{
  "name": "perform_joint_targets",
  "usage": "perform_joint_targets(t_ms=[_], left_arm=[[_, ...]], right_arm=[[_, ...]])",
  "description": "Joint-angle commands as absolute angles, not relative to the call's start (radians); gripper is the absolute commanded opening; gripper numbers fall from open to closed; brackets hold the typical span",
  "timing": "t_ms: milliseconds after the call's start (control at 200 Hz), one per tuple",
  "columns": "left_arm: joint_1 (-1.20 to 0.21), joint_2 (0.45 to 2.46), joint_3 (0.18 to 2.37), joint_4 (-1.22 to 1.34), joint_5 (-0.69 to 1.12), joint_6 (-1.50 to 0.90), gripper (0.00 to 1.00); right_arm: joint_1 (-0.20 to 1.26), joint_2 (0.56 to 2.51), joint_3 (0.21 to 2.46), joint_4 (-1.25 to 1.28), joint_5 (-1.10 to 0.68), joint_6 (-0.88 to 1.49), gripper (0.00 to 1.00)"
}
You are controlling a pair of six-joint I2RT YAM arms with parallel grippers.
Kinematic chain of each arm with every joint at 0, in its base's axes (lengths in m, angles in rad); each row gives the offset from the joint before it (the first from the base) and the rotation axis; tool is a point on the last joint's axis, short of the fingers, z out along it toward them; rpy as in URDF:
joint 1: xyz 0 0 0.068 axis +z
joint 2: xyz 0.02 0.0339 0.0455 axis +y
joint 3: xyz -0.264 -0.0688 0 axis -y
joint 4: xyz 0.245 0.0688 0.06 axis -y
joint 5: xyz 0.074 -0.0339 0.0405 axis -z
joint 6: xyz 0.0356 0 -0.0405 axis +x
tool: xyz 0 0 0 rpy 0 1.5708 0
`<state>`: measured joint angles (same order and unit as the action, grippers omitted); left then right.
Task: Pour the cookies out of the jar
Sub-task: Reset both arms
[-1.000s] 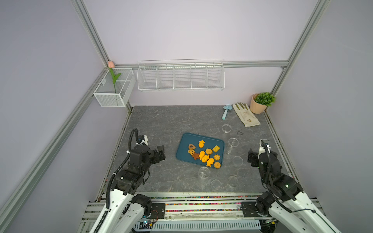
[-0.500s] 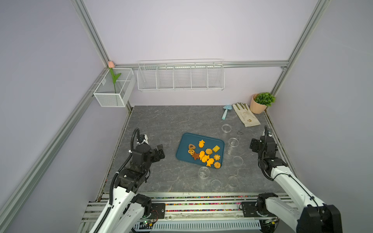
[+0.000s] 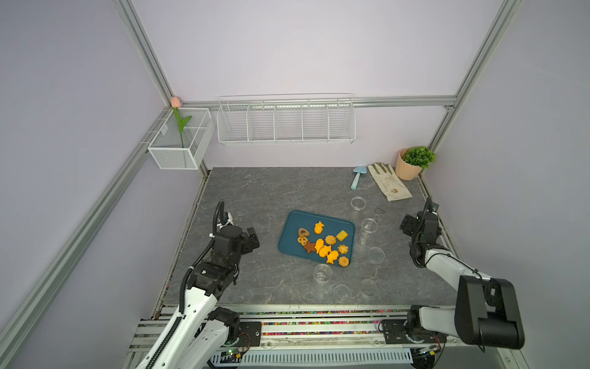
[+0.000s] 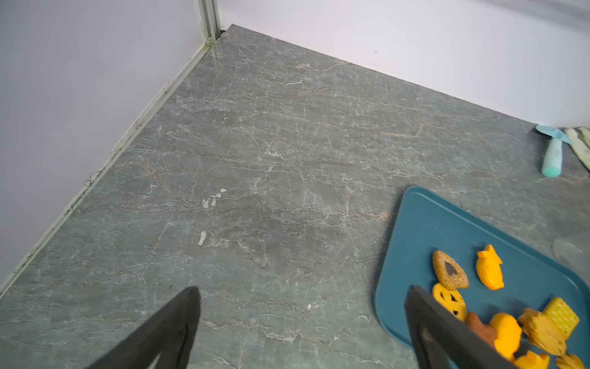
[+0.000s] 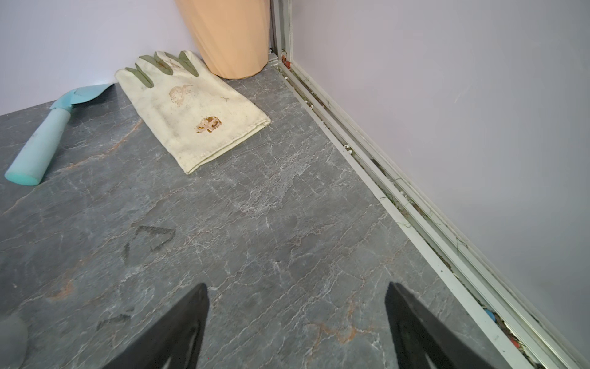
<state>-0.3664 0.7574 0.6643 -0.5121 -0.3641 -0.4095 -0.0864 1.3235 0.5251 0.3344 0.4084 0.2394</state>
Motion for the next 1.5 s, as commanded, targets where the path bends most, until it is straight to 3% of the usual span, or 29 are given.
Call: perform_joint_targets(t_ms=[0,250,565,1495], left_arm=[[-0.364,0.805,0.665,-0.442,-0.417,-0.395,1.0],[-0.363,0.915,0.673,-0.333,-0.545,-0.267,1.0],[-0.356,1.02,0.546,0.015,-0.708,-0.125,1.0],[-0.249,1.31,0.518,0.349,-0.58,-0.01,1.0]], right_arm=[[-0.108,1.352,0.499,0.435,0.371,0.244,0.89],[-0.147,1.413,0.491,0.496,0.326,0.268,0.88],[-0.15,1.421,0.479,0.521,0.316,0.266,0.88],[-0.15,1.41,0.462,0.546,0.305,0.261,0.88]])
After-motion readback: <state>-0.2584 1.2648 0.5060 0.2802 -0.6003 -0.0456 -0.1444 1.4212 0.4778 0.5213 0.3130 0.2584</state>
